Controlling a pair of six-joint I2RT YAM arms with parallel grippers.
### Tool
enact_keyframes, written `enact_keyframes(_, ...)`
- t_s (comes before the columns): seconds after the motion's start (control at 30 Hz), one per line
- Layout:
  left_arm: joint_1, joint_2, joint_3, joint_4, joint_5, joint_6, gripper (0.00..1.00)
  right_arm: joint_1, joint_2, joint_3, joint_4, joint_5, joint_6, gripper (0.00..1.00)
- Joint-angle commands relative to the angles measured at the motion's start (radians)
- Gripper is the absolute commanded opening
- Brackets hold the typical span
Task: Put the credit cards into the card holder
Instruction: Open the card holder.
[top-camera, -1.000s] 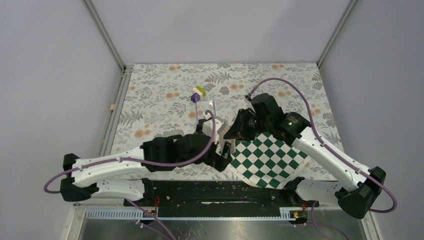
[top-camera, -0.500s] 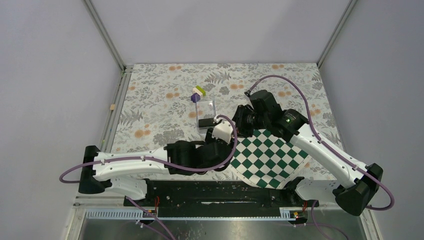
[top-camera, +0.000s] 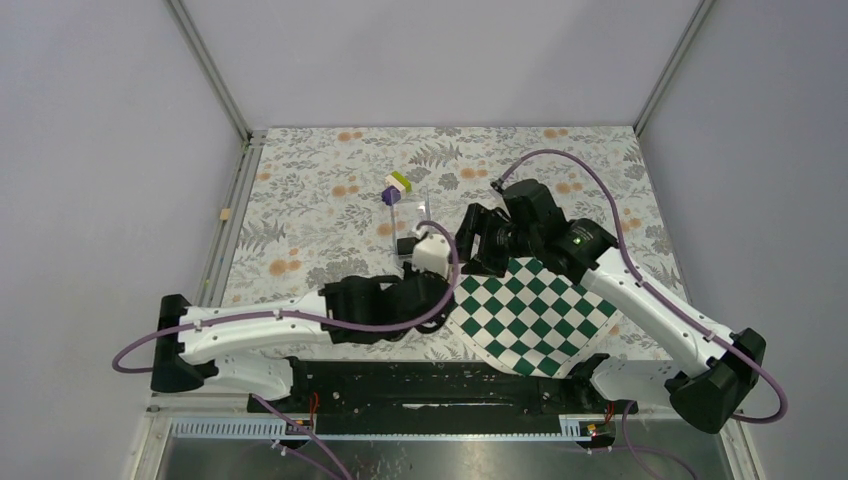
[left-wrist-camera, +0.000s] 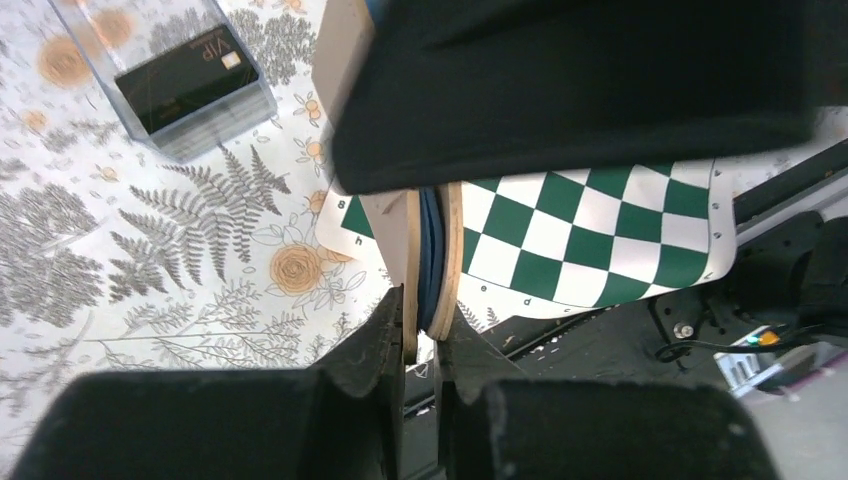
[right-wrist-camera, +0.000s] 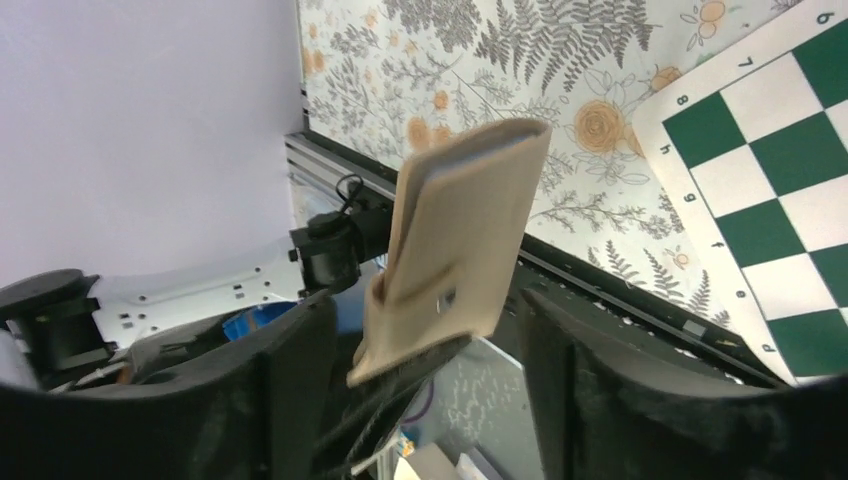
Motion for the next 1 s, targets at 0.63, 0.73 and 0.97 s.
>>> enact_keyframes(0.63, 0.513, -0.634, -0.757, 1.199, 1.019, -0.451, 0.00, -0.205, -0.268, -0.465, 0.873, -0.487, 0.311, 0.88)
enact_keyframes(0.73, 0.515, -0.638, -0.786, 1.246, 1.011, -0.489, 0.00, -0.204, -0.242, -0.507, 1.096, -0.498, 0.449, 0.79)
enact_keyframes(0.97, 0.517, -0.630, -0.807, 1.296, 0.993, -0.514, 0.00, -0.198, -0.214, -0.489, 1.151, -0.523, 0.480, 0.62)
